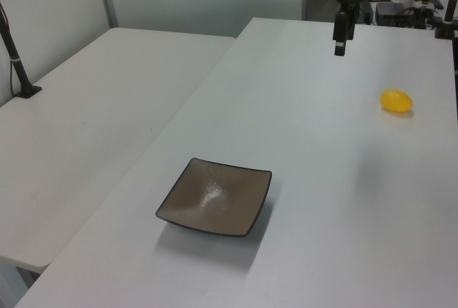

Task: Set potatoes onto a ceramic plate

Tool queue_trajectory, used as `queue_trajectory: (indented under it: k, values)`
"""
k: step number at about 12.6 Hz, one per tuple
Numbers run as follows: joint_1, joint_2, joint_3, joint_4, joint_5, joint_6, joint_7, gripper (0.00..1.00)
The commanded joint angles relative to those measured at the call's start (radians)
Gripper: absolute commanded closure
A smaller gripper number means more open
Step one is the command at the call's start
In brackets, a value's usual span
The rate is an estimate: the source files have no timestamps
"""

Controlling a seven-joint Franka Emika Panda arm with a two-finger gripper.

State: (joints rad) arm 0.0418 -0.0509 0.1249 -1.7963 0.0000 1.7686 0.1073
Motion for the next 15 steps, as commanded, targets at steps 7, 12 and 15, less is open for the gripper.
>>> queue_trajectory:
  k: [7,12,15]
  values:
    - [0.000,-0.032,-0.010,-0.026,-0.006,-0.008,0.022,0.00]
    - [-0.002,-0.041,-0.031,-0.032,-0.006,-0.009,0.026,0.00]
    - [-0.002,-0.043,-0.062,-0.049,-0.008,0.000,0.046,0.00]
